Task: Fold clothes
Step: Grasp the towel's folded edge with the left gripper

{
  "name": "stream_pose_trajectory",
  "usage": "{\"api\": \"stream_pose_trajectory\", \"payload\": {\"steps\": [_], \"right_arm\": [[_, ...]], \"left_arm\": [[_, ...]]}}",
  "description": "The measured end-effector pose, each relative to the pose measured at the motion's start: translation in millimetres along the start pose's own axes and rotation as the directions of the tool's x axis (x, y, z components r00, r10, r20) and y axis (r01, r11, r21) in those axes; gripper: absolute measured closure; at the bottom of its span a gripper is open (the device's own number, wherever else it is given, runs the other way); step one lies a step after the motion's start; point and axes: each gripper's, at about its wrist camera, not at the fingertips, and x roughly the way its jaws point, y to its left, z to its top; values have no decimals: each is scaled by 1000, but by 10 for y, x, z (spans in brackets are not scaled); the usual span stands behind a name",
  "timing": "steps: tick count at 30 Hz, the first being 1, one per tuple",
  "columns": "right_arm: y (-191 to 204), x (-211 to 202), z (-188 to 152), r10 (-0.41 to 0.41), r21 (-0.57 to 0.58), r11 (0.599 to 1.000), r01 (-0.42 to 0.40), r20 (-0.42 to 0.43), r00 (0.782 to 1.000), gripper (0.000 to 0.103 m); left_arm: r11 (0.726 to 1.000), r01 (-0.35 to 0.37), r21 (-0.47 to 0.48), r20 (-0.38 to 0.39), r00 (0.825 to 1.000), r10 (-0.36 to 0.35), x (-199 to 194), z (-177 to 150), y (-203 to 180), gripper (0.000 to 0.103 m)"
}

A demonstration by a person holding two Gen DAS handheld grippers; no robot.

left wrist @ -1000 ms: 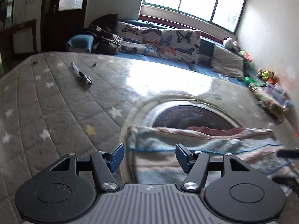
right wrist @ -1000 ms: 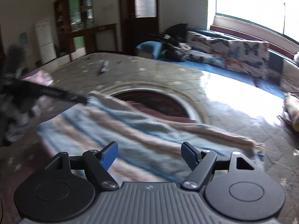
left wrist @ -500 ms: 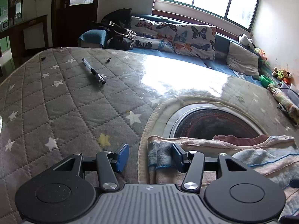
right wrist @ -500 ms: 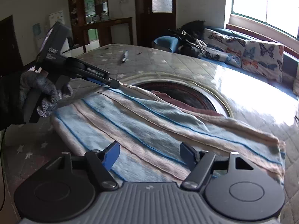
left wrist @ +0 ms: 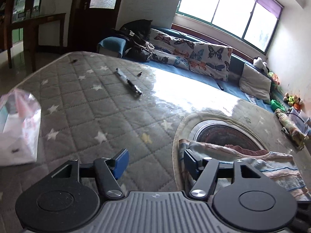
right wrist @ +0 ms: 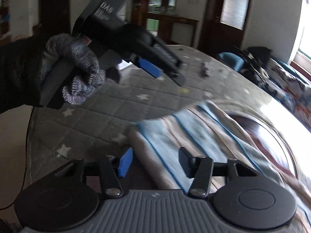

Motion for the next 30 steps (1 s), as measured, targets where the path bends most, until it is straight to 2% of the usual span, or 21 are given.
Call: {"api": "stream_pose_trajectory", "payload": {"steps": [2,7,10,13,18,24,26,29,30], "right_arm": [[129,96,67,5,-42,999,-5,-7,1000,55],[276,249,75,-53,-82,995,52,-14,998,67],[230,210,60,-62,-44,997,62,5,998,83],[150,152,51,-54,10,999,54,30,998,89],[-6,-64,58,-36,107,994,27,91,995,92],[-152,-343,45,-36,179,984,8,153,988,93],[-162,-409,22,-39,184,983,7,167,985,93],[-160,-442,-1,-30,185,983,-1,168,985,93],[-160,-427,0,-26,181,984,-5,164,986,93]], "left_arm": [[999,23,-22,-10,1000,-23,-23,-56,35,34],[995,82,-64,-41,996,-85,-39,-170,50,32],[989,122,-85,-52,991,-127,-26,-192,5,30],[980,155,-123,-71,984,-165,31,-183,-27,29],[960,188,-209,-115,970,-215,159,-177,-60,29],[919,226,-324,-147,947,-285,288,-193,-69,31],[896,237,-376,-155,937,-313,326,-222,-52,37],[871,256,-419,-145,928,-343,338,-249,-17,56],[868,262,-423,-140,927,-348,331,-253,-6,69]]}}
